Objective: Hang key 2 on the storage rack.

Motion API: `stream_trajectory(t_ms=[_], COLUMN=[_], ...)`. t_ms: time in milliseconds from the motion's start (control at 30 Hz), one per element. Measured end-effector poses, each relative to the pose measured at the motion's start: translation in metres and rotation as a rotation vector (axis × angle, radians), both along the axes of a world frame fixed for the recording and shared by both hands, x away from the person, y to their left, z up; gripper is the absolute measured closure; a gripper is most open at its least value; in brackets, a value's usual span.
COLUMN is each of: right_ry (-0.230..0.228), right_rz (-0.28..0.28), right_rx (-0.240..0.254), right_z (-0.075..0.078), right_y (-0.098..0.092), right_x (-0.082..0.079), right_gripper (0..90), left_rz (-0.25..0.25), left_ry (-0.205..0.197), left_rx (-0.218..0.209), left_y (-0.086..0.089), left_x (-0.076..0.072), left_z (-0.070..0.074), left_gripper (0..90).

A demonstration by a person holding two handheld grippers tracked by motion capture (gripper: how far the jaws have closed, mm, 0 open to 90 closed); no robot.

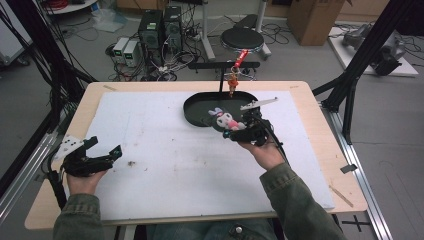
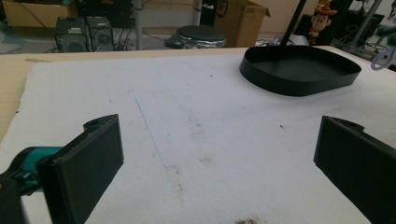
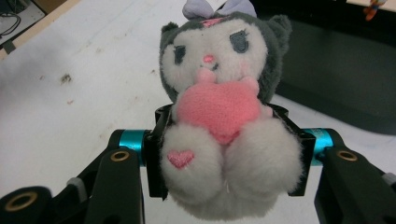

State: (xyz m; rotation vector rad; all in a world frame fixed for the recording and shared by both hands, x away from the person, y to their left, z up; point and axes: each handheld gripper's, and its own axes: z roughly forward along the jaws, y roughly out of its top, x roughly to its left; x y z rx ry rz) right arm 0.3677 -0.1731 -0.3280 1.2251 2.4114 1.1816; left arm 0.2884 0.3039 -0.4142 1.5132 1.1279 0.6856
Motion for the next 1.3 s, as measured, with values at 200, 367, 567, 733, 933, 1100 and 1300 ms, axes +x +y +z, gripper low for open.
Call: stream_trajectory(t_ms=[200, 367, 567, 733, 933, 1100, 1300], right_ry=[-0.017, -0.035, -0.060, -0.067, -0.038, -0.027, -0.037], right_rz=[-0.003, 0.002, -0.005, -0.033, -0.091, -0.152, -0.184], right_rx=[0.042, 0.052, 0.068, 0.090, 0.119, 0.099, 0.111], right_z=[0.020, 0.035, 0.050, 0.063, 0.075, 0.078, 0.071], right_y=[0.003, 0.008, 0.015, 0.019, 0.019, 0.018, 0.013], right_x=[0.012, 0.020, 0.028, 0.038, 0.055, 0.067, 0.083], right_gripper=[47.6, 47.7, 47.6, 47.8, 47.8, 47.8, 47.9], left_rz=[0.000, 0.003, 0.002, 0.004, 0.005, 0.008, 0.007], left_ry=[0.000, 0.001, 0.003, -0.001, -0.002, -0.002, -0.003], left_rx=[-0.001, -0.001, 0.003, 0.000, 0.001, 0.004, 0.002], left_y=[0.000, 0.001, 0.000, 0.000, 0.001, 0.001, 0.001], left_x=[0.000, 0.000, 0.000, 0.000, 0.000, 0.001, 0.001], left_z=[0.000, 0.000, -0.001, 0.000, 0.000, -0.001, 0.000], left_gripper=[1.8, 1.8, 1.8, 1.8, 1.8, 1.8, 1.8])
